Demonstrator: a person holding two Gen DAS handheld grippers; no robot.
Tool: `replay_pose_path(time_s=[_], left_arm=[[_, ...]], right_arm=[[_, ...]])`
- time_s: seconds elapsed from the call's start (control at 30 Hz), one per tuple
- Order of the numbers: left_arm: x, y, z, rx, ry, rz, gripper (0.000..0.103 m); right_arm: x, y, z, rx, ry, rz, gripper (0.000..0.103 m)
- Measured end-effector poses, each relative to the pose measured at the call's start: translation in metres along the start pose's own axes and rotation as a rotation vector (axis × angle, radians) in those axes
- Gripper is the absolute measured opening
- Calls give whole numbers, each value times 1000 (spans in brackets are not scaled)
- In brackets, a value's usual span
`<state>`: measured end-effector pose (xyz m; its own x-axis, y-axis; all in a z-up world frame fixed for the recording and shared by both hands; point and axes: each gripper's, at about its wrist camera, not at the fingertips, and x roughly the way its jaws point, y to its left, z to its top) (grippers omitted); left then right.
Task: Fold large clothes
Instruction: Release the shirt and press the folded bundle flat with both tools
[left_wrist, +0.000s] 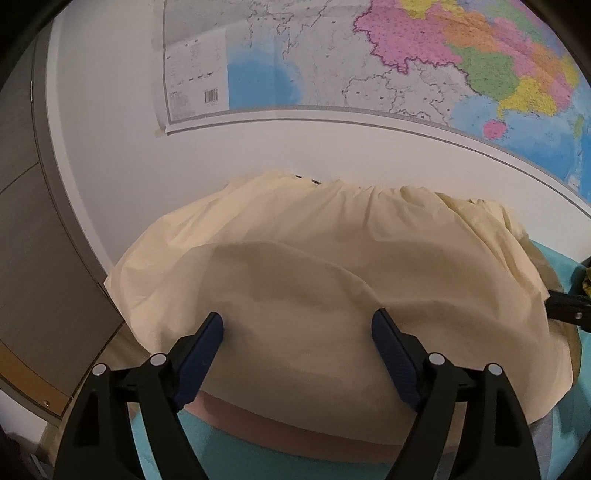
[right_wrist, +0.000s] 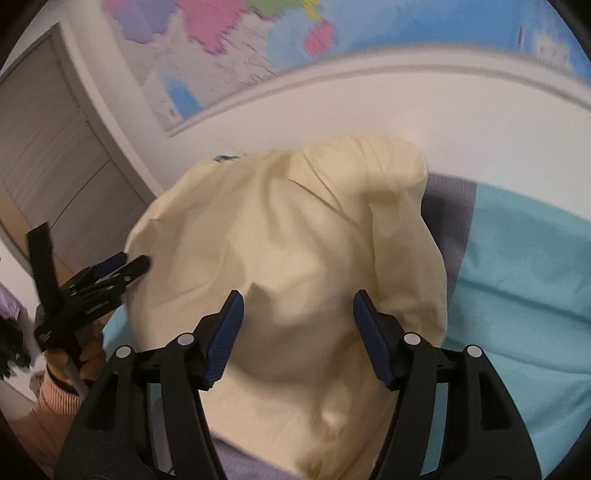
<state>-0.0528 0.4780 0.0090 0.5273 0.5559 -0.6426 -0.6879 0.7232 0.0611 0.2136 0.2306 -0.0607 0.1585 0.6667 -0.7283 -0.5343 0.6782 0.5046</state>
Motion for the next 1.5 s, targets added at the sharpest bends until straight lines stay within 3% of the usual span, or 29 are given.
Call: replay_pose_path(time_s=[0.17,0.3,0.5,0.83,1.0,1.2,1.37,1.5], left_arm=[[-10,-9,0,29,-20,-32,81],[-8,-20,-5,55,-13,-47,84],[-6,-25,-8,68,-6,-12,85],[-27,-33,-13,57,-24,-27,85],[-16,-39,-18,59,27,-77,86],[-13,-40,-17,41,31,-65,89],[-31,-37,-21,3,8,-66,89],[-52,-39,-33,-24,-15,-56,96]], right_arm=[[-15,30,-13,-112,-34,47,62],[8,40,-33,-185,70,25,63],[15,37,-35,-146,68,35,67],[-24,37,-51,-148,22,58,68],[-14,32,-61,-121,68,58,68],[-14,31,-62,-109,75,68,70],[-34,37,-68,-125,27,56,70],[-50,46,-74,-154,-25,29,80]])
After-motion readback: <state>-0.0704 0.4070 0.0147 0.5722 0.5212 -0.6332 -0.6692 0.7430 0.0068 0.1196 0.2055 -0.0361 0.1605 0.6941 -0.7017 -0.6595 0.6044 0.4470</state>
